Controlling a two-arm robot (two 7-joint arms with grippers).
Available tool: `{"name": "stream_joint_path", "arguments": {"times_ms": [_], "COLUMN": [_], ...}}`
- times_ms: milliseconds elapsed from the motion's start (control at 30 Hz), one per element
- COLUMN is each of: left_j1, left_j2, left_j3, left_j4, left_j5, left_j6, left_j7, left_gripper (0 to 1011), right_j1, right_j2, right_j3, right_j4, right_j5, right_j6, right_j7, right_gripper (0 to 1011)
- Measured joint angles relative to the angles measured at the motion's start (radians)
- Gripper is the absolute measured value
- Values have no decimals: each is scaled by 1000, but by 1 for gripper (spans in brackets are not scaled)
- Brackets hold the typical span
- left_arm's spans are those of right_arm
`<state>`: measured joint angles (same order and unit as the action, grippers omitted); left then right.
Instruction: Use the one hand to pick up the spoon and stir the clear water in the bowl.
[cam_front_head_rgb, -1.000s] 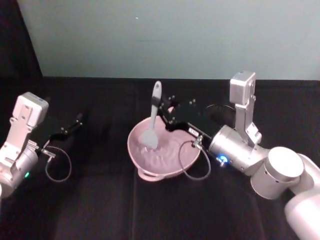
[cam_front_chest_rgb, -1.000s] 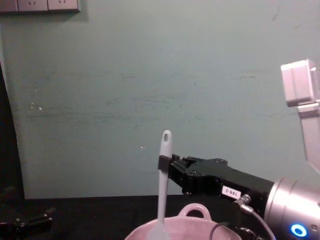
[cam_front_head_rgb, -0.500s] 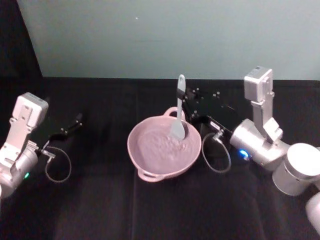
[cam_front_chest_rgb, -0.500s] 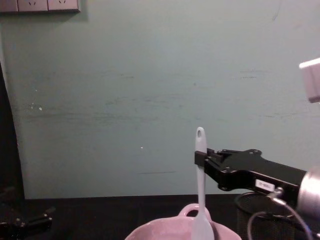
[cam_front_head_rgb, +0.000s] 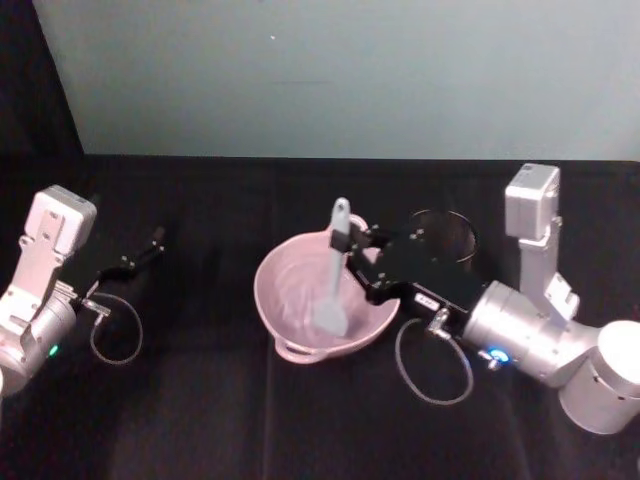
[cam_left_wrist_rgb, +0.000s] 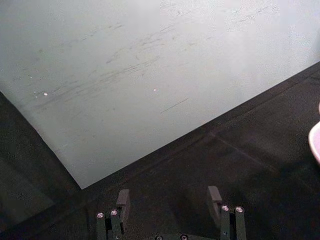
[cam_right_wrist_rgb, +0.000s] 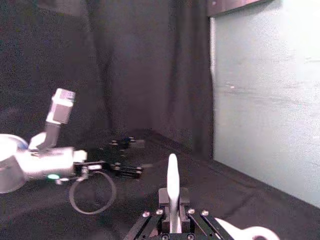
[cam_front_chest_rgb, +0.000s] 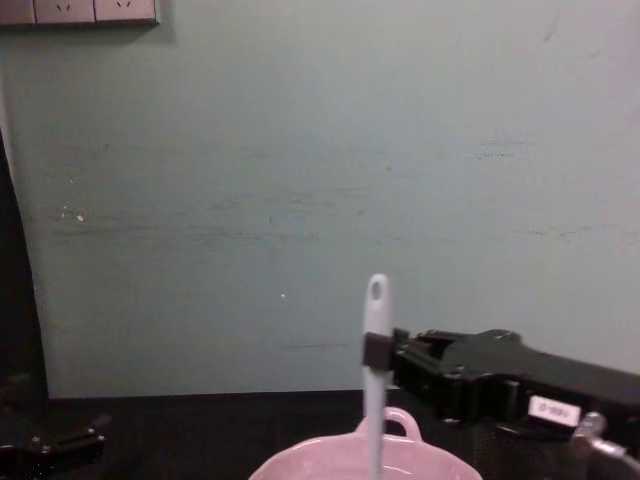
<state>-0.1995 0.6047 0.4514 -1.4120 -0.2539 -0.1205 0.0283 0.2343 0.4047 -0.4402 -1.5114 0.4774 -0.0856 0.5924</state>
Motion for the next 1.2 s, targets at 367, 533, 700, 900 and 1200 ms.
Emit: {"name": "stream_joint_path", "arguments": {"times_ms": [367,533,700,900,1200], "left_j1": [0,0,0,0,0], "left_j2": [0,0,0,0,0], "left_j3": [0,0,0,0,0], "left_j4": [0,0,0,0,0], "left_j5": [0,0,0,0,0], "left_j6": [0,0,0,0,0], "left_j7": [0,0,0,0,0], "left_gripper": [1011,1011,1011,1011,1011], "right_j1": [97,148,182,172,57], "right_j2": [-106,-148,-164,-124,-28], "right_j3": [-58,-48,-23,8,39], "right_j4": [149,243,303,263,84], "right_j5": [-29,-79,-124,-154,-86], "right_j6": [-98,-149,-179,-149,-42], "right_j7": [-7,-59,-104,-122,-50], "right_gripper": [109,109,109,109,109]}}
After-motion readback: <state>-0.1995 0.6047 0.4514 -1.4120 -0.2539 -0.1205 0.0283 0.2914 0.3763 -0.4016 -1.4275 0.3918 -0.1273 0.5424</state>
